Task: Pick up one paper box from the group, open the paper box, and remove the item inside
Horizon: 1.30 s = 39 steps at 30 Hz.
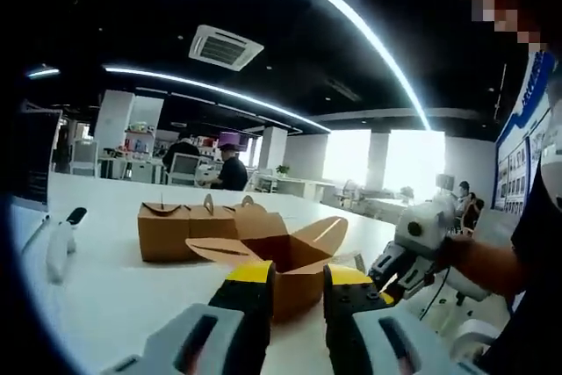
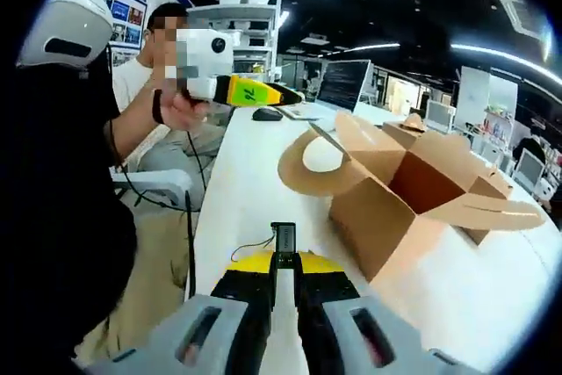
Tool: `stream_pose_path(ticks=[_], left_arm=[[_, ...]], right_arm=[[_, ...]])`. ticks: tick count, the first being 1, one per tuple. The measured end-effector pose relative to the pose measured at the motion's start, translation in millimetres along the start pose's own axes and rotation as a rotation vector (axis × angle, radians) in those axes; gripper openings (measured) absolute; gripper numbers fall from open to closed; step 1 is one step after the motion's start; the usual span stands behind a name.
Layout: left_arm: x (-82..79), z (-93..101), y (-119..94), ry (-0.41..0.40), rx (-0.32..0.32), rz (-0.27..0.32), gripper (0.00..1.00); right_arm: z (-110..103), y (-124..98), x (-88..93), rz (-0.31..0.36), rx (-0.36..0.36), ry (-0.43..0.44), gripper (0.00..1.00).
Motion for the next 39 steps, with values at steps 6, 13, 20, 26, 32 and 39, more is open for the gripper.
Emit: stream_pose_path(ticks=[6, 13, 20, 26, 32, 39], left_arm=[[0.4, -2.3, 0, -0.004, -0.007, 0.004, 0.24], [6.7, -3.3, 1, -0.012, -0.011, -0.007, 0.24], [7.5, -3.1, -2, -0.014, -0.015, -0.009, 0.24], [6.7, -4.6, -3, -0.014, -0.022, -0.005, 0.24], [8.2, -5.8, -1, -0.018, -0.020, -0.001, 0.24], [10.9, -5.5, 0, -0.021, -0.010, -0.007, 0.24]], right_arm=[[-7, 5, 6.6, -0.031, -0.031, -0.050, 0.09], [1, 8, 13.3, -0.059, -0.026, -0.074, 0.09], [-1, 8, 18.2, -0.076, -0.029, -0.070, 0.10], [8, 9, 18.8, -0.067, -0.001, -0.044, 0.20], [3, 3, 8.5, -0.026, 0.006, 0.019, 0.23], [9, -10, 2.6, 0.028, 0.056, 0.086, 0.23]])
Point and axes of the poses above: the point that each gripper's makers call its tool centre point, and the gripper's own axes: y roughly forward along the fingers, z roughly to its right, x roughly out of its underside, the point moved 1 cm from there along -y, roughly backward along the fingers, and after that the axes turned 14 degrees about x, right-handed, at the moved point
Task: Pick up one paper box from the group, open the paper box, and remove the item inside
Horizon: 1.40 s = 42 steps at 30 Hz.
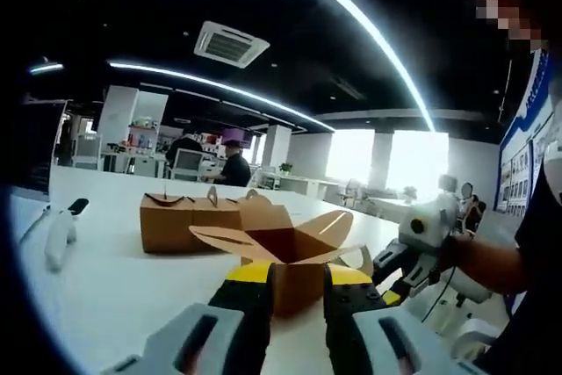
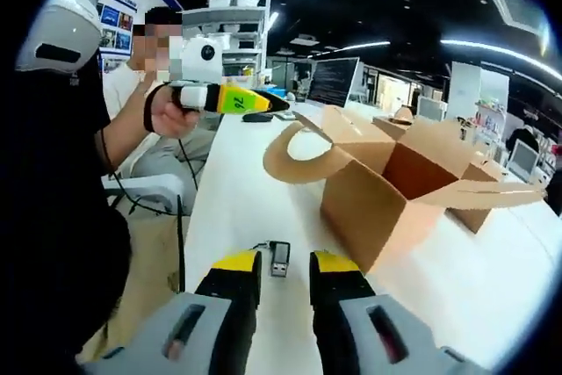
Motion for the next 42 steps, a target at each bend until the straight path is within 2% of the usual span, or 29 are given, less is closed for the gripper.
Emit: stream_pose_path(ticks=[5, 7, 11, 15, 22, 26, 31, 36, 42], left_arm=[[0.3, -3.1, -4, 0.014, 0.003, -0.012, 0.24], [1.4, -4.0, -5, 0.017, 0.009, -0.015, 0.24], [6.4, -1.7, -6, 0.012, 0.039, -0.038, 0.23], [7.0, 4.0, -5, 0.041, 0.088, -0.051, 0.23], [12.3, 8.1, 1, 0.080, 0.114, -0.078, 0.26], [25.4, 9.3, 4, 0.082, 0.116, -0.111, 0.26], [39.3, 9.5, 6, 0.049, 0.103, -0.135, 0.26], [30.4, 16.1, 4, 0.059, 0.117, -0.117, 0.26], [29.0, 8.3, 8, 0.089, 0.086, -0.132, 0.26]], right_arm=[[17, -17, -6.1, 0.068, 0.081, 0.106, 0.29], [28, -25, -9.6, 0.104, 0.133, 0.146, 0.35], [38, -41, -15.1, 0.139, 0.169, 0.196, 0.37], [46, -56, -19.9, 0.180, 0.207, 0.192, 0.37], [59, -76, -21.6, 0.224, 0.306, 0.210, 0.36], [62, -81, -15.1, 0.221, 0.336, 0.207, 0.36], [63, -81, -10.4, 0.223, 0.338, 0.221, 0.36], [60, -76, -12.1, 0.231, 0.322, 0.220, 0.36], [63, -70, -15.2, 0.237, 0.324, 0.219, 0.36]])
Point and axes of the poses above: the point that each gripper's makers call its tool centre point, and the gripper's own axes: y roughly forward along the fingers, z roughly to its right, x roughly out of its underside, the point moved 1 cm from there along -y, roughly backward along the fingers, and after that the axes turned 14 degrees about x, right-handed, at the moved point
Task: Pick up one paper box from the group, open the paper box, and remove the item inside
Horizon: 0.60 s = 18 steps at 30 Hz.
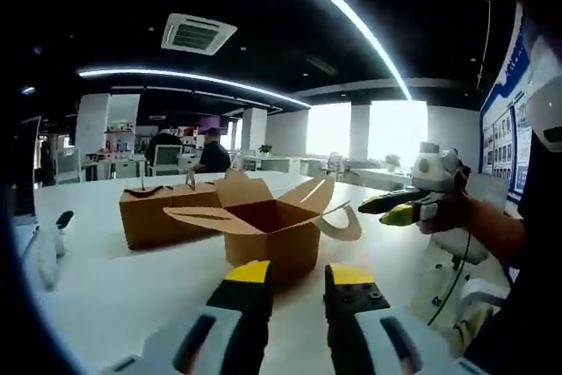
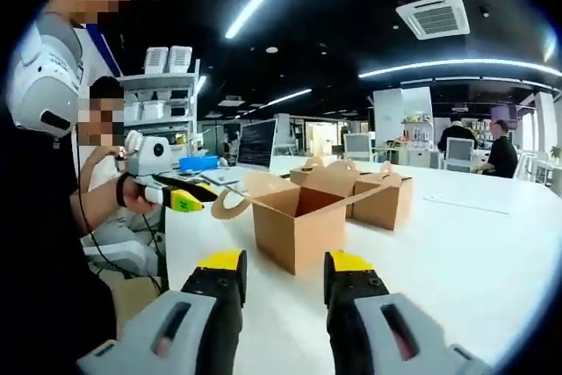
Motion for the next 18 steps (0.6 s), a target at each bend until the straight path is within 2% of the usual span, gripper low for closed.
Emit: stream_pose_path(ticks=[4, 12, 18], left_arm=[[-4.3, 2.6, 4, -0.009, 0.013, 0.019, 0.26], [2.0, 3.1, 6, -0.015, 0.019, 0.004, 0.26], [-7.6, 2.1, -2, -0.033, 0.002, 0.055, 0.26]], right_arm=[[0, 0, -4.2, 0.008, 0.007, 0.001, 0.36], [6, -3, -9.7, 0.028, 0.033, 0.023, 0.36], [5, 0, -8.0, 0.022, 0.026, 0.022, 0.36]])
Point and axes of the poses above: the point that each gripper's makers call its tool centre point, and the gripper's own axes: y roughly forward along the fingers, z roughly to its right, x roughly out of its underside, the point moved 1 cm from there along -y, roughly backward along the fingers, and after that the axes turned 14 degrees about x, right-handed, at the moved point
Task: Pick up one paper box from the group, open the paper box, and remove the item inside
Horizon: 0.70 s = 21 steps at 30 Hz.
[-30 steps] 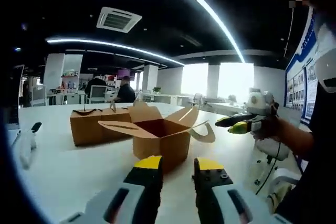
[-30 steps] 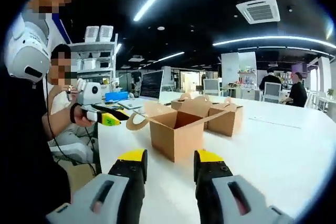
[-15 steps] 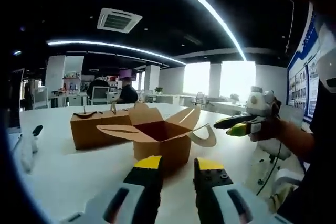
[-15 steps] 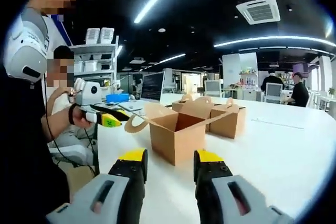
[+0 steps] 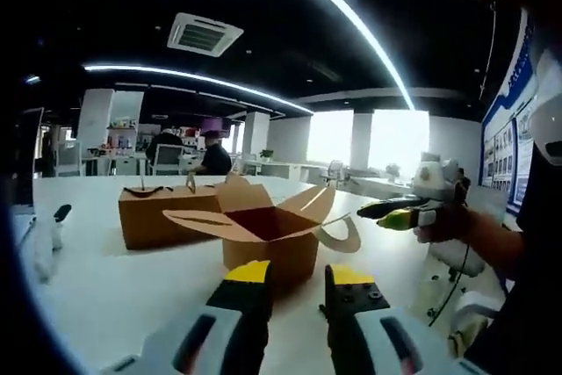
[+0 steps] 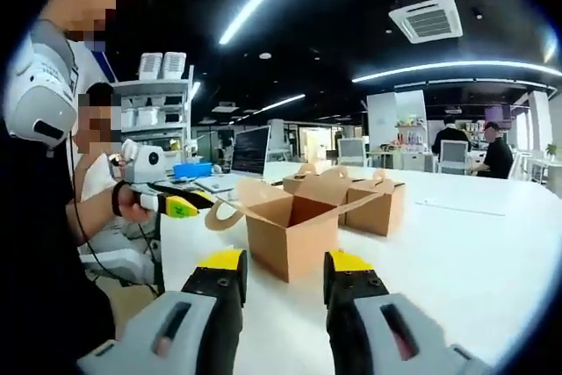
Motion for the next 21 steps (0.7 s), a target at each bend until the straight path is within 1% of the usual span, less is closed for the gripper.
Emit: stream_pose_path(ticks=[7, 11, 15, 17, 21], left_arm=[[-2.0, 0.5, -1, 0.008, -0.005, 0.002, 0.26], [-0.2, -1.9, -1, 0.007, -0.010, 0.000, 0.26], [2.8, -0.4, -1, -0.002, -0.009, -0.001, 0.26], [4.0, 1.0, 0, -0.018, -0.003, 0.001, 0.26], [8.1, 3.9, 4, -0.024, 0.006, -0.006, 0.26]], right_arm=[[-7, 4, -1.0, -0.011, -0.013, -0.014, 0.36], [-10, 4, -0.2, -0.012, -0.025, -0.020, 0.36], [-11, 6, 2.1, -0.015, -0.019, -0.014, 0.36], [-14, 5, 4.2, -0.027, -0.026, -0.008, 0.35], [-20, 4, 10.8, -0.047, -0.046, -0.029, 0.35]])
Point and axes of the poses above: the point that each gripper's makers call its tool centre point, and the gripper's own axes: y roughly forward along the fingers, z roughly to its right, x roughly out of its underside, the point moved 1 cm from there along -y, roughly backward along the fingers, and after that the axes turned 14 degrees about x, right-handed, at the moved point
